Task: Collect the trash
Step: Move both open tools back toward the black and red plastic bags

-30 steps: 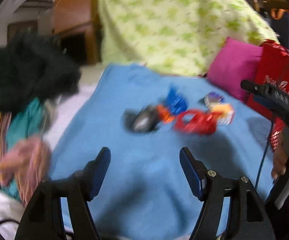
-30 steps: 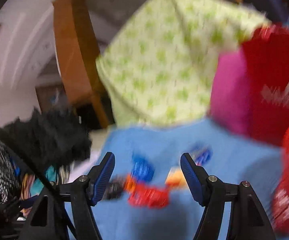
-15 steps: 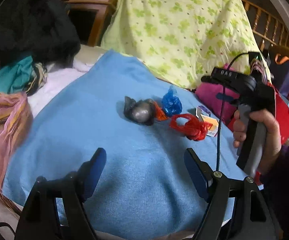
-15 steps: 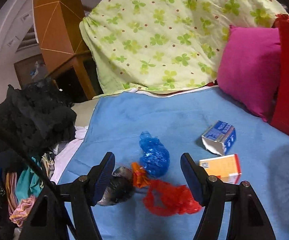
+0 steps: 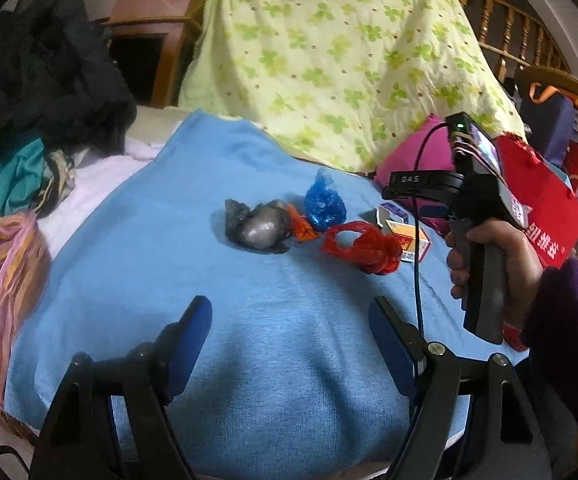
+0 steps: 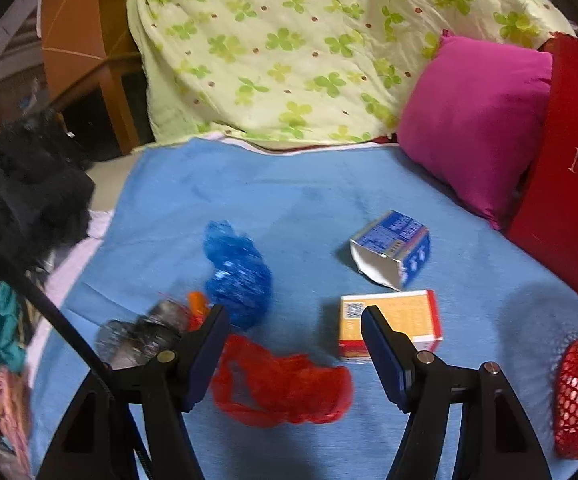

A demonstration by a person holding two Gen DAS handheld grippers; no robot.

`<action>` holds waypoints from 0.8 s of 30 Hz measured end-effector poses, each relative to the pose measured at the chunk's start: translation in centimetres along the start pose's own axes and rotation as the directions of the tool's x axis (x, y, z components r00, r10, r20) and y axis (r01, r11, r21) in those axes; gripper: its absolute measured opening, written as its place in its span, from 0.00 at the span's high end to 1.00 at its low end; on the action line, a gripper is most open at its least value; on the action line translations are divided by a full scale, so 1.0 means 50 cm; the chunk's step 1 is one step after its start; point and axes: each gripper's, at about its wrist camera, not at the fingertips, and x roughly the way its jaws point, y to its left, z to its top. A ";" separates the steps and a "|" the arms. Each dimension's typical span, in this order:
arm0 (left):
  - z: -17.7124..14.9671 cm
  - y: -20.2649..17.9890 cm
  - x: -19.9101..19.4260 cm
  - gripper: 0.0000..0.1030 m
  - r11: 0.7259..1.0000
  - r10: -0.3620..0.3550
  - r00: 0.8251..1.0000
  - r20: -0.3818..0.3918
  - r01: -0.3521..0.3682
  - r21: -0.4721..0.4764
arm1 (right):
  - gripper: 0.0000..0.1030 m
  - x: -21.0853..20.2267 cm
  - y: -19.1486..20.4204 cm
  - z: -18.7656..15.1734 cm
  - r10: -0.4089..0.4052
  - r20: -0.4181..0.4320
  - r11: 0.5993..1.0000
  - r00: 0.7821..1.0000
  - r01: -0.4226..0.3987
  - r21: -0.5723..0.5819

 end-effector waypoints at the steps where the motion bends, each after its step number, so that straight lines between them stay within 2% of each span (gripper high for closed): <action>1: 0.000 -0.002 0.001 0.21 1.000 -0.002 1.000 -0.002 0.002 0.007 | 0.31 0.004 -0.002 -0.001 -0.010 -0.006 1.000 1.000 0.010 -0.001; 10: 0.003 0.004 0.001 0.19 0.999 -0.034 0.999 -0.005 0.034 0.017 | 0.31 0.041 -0.016 -0.016 -0.070 -0.055 0.997 0.996 0.071 0.018; 24: 0.002 0.000 0.002 0.18 0.999 -0.030 1.000 -0.007 0.030 0.022 | 0.31 0.054 -0.012 -0.015 -0.070 -0.066 0.997 0.995 0.073 0.038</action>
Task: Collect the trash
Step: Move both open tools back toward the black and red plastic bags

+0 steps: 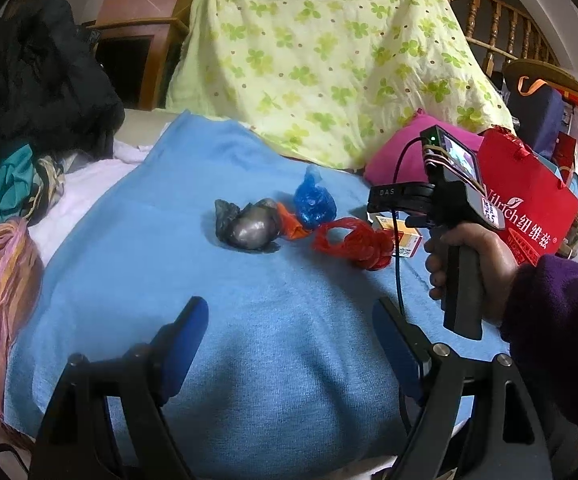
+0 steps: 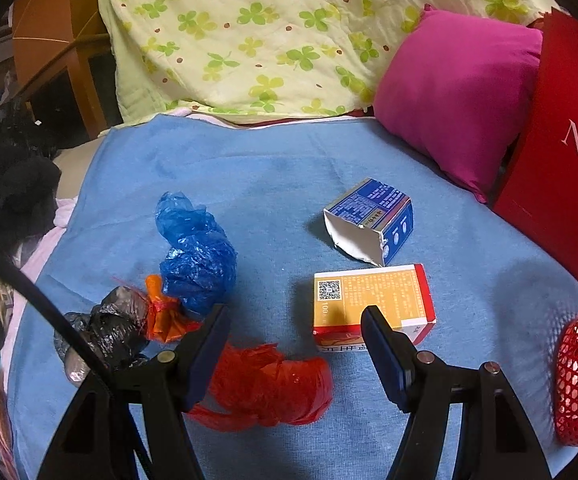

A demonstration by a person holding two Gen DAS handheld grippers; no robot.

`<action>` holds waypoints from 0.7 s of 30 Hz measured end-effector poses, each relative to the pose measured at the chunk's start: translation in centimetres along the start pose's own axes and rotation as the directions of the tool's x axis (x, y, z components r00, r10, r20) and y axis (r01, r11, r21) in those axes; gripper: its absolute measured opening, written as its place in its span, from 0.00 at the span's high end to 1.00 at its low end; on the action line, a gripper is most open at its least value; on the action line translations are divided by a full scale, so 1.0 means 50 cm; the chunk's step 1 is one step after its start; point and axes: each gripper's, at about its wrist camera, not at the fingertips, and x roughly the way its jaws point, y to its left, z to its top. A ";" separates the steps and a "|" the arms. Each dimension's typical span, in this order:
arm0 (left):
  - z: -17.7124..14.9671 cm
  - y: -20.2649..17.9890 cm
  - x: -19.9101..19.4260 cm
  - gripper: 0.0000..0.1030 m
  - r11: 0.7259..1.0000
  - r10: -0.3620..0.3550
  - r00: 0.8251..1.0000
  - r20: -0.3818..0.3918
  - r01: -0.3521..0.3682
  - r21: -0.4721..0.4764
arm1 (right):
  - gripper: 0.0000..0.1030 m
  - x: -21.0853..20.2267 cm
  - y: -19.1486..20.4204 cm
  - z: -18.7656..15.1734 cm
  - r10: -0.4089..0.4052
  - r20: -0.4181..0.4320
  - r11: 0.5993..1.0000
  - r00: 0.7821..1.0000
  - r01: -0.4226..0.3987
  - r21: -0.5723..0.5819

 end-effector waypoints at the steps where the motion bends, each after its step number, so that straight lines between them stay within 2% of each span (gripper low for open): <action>1: 0.000 -0.003 0.003 0.18 1.000 0.006 1.000 -0.004 -0.006 0.006 | 0.31 0.002 -0.003 -0.002 0.001 -0.003 1.000 1.000 -0.001 0.000; 12: -0.011 -0.045 0.055 0.18 0.993 0.077 0.994 -0.079 -0.069 0.096 | 0.31 0.000 -0.094 -0.019 0.069 -0.003 0.994 0.998 -0.068 0.083; 21: -0.011 -0.042 0.102 0.18 0.988 0.148 0.978 -0.149 -0.138 0.075 | 0.31 -0.043 -0.200 -0.027 0.200 0.031 0.972 0.979 -0.203 0.122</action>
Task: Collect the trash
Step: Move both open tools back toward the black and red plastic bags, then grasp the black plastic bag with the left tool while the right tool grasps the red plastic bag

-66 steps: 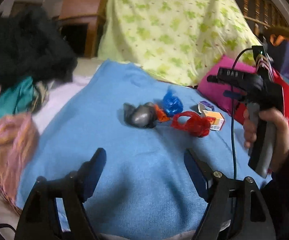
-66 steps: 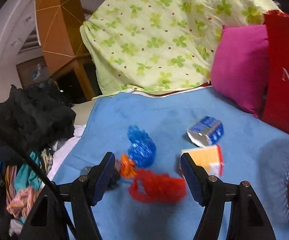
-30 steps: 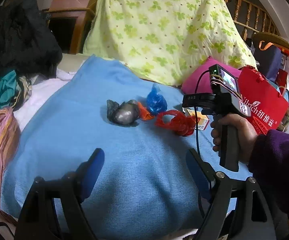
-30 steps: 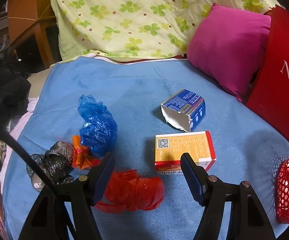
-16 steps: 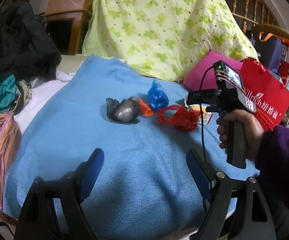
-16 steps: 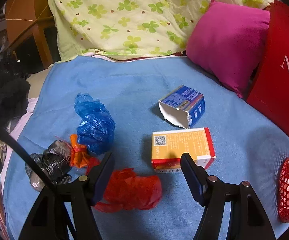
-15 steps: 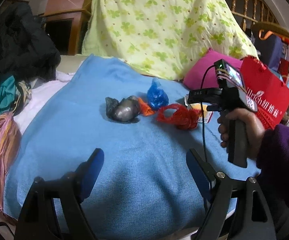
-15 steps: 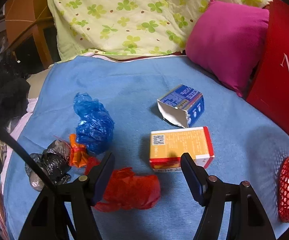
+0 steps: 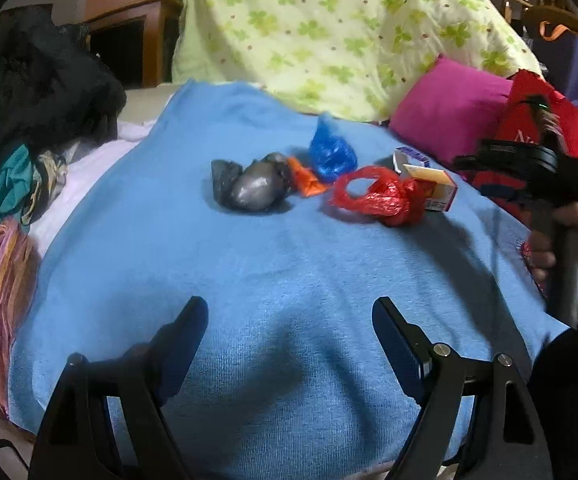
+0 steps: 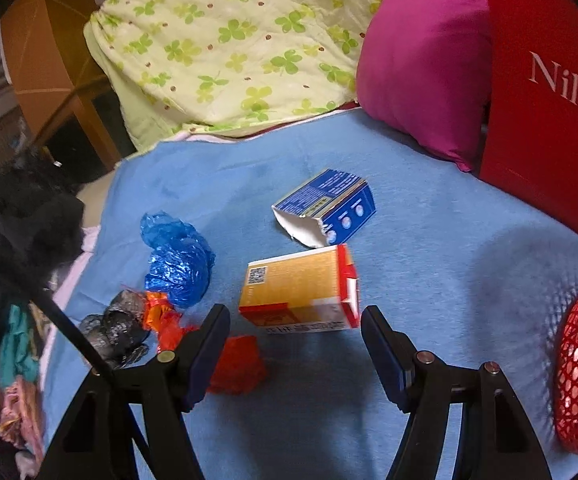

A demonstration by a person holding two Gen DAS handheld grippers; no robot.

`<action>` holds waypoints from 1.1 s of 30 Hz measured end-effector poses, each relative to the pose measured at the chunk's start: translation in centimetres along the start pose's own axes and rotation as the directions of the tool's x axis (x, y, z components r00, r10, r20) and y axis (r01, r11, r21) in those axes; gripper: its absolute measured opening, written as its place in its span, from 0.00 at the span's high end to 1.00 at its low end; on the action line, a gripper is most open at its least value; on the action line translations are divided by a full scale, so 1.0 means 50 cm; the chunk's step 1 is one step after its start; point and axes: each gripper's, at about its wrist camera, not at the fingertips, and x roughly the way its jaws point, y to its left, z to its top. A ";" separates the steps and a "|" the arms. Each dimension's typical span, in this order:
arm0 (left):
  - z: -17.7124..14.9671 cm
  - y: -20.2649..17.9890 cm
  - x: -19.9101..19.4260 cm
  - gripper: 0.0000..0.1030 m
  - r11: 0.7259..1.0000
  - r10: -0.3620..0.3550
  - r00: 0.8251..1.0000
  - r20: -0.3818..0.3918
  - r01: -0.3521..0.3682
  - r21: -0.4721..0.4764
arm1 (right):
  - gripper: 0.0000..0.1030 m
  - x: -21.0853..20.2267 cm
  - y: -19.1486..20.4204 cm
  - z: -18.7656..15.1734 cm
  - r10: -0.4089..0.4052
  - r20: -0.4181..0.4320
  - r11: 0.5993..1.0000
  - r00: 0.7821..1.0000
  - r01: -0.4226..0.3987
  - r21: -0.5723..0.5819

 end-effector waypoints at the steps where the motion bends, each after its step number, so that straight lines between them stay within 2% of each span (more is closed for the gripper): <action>1: 0.003 0.002 0.007 0.18 1.000 0.004 1.000 -0.011 -0.004 -0.011 | 0.31 -0.008 -0.017 -0.001 0.024 0.001 1.000 1.000 -0.024 0.011; 5: 0.021 0.020 0.052 0.18 0.998 0.015 0.997 -0.080 -0.021 -0.066 | 0.30 -0.010 -0.074 -0.010 0.086 -0.009 0.993 0.996 -0.086 0.075; 8: 0.053 0.031 0.090 0.18 0.996 0.055 0.993 -0.103 -0.062 -0.067 | 0.30 -0.002 -0.102 -0.014 0.124 -0.011 0.989 0.992 -0.123 0.088; 13: 0.127 0.036 0.128 0.18 0.986 0.167 0.986 -0.004 -0.167 -0.010 | 0.30 0.020 -0.124 -0.003 0.230 0.001 0.967 0.973 -0.229 0.115; 16: 0.158 0.048 0.149 0.18 0.979 0.204 0.978 0.033 -0.204 -0.015 | 0.30 0.042 -0.110 -0.004 0.332 -0.018 0.934 0.943 -0.326 0.146; 19: 0.180 0.055 0.173 0.18 0.976 0.219 0.975 0.045 -0.219 -0.008 | 0.30 0.068 -0.069 -0.006 0.448 -0.064 0.885 0.892 -0.433 0.169; 20: 0.188 0.056 0.182 0.18 0.977 0.215 0.976 0.045 -0.215 -0.010 | 0.30 0.074 -0.052 -0.009 0.462 -0.084 0.881 0.883 -0.445 0.160; 23: 0.202 0.055 0.199 0.18 0.981 0.192 0.980 0.045 -0.191 -0.016 | 0.30 0.087 -0.013 -0.014 0.453 -0.121 0.890 0.883 -0.442 0.110; 26: 0.213 0.058 0.225 0.18 0.987 0.154 0.988 0.019 -0.153 -0.042 | 0.30 0.104 0.005 -0.020 0.470 -0.151 0.882 0.870 -0.456 0.119; 30: 0.219 0.049 0.261 0.18 0.988 0.149 0.989 -0.025 -0.150 -0.029 | 0.30 0.116 0.029 -0.024 0.407 -0.147 0.913 0.902 -0.401 0.073; 33: 0.222 0.046 0.266 0.18 0.991 0.133 0.991 -0.024 -0.134 -0.028 | 0.30 0.129 0.039 -0.025 0.404 -0.151 0.915 0.902 -0.395 0.085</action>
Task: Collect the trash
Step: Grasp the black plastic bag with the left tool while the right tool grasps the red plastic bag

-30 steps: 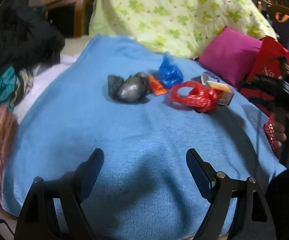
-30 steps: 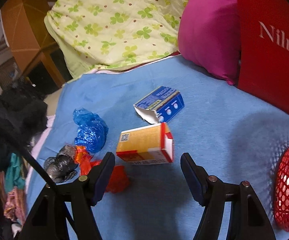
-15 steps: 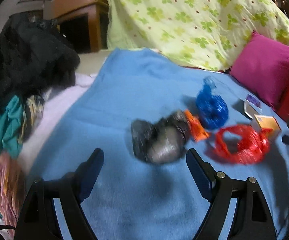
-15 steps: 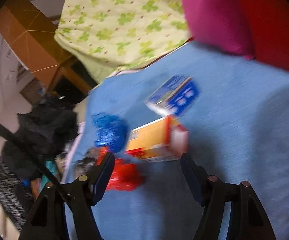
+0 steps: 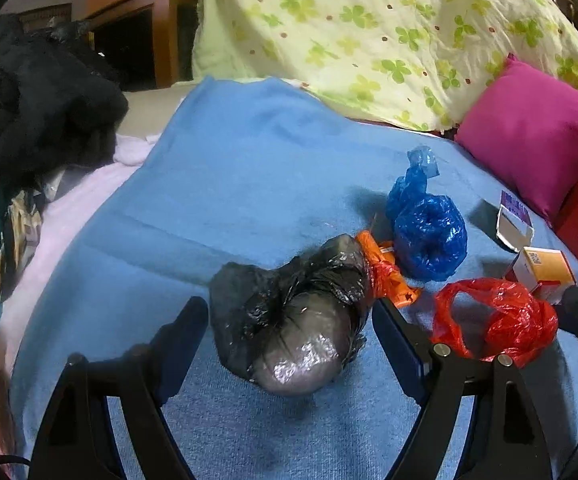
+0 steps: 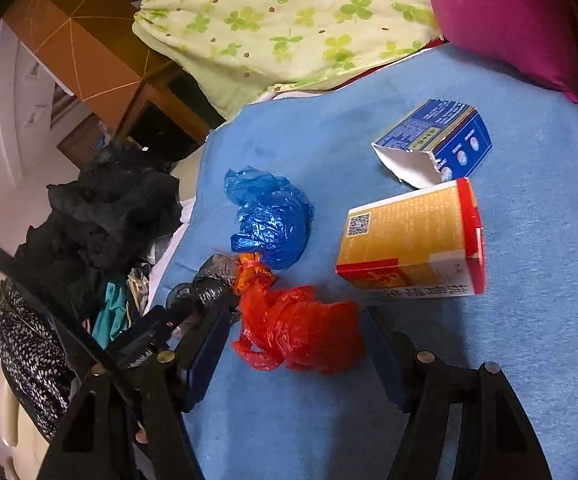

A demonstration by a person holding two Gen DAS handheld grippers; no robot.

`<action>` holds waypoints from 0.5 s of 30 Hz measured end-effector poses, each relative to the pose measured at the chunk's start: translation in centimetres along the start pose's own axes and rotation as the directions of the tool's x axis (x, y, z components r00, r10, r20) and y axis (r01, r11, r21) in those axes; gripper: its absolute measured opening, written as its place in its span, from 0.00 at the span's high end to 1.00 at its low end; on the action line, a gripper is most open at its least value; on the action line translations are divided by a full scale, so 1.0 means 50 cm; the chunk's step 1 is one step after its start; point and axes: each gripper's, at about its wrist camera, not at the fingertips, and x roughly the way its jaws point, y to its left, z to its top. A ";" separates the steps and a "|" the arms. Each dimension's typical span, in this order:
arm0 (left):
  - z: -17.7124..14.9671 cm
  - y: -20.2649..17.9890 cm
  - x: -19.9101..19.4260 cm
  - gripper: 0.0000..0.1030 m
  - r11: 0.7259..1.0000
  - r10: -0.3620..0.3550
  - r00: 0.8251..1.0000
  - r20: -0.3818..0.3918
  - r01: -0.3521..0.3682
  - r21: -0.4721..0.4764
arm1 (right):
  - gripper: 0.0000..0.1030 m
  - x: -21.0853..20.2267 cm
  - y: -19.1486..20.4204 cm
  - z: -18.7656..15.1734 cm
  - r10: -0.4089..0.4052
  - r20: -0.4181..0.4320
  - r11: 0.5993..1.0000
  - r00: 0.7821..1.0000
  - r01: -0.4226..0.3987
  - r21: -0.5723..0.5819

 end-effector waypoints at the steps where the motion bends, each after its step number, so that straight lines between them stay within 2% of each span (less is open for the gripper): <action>1: 0.001 0.000 0.003 0.18 1.000 -0.012 1.000 -0.005 0.012 -0.009 | 0.30 0.004 -0.005 0.004 -0.009 -0.002 1.000 1.000 0.009 0.004; 5: -0.003 0.001 0.022 0.18 0.999 -0.029 0.999 -0.042 0.028 -0.018 | 0.30 0.027 -0.006 0.004 -0.036 -0.018 0.999 0.999 0.037 0.019; 9: -0.005 -0.001 0.037 0.19 1.000 -0.022 0.998 -0.066 0.021 -0.015 | 0.30 0.046 0.008 -0.006 -0.085 -0.036 0.996 0.996 0.084 -0.025; 11: -0.008 0.002 0.048 0.27 1.000 -0.021 0.996 -0.092 0.019 -0.020 | 0.29 0.054 0.014 -0.011 -0.111 -0.034 0.993 0.993 0.109 -0.045; 13: -0.014 0.007 0.064 0.47 0.999 -0.037 0.990 -0.135 0.032 -0.033 | 0.26 0.057 0.017 -0.013 -0.121 -0.030 0.991 0.992 0.119 -0.052; 15: -0.018 0.008 0.069 0.49 0.999 -0.043 0.987 -0.153 0.038 -0.034 | 0.25 0.059 0.025 -0.016 -0.132 -0.024 0.989 0.991 0.130 -0.070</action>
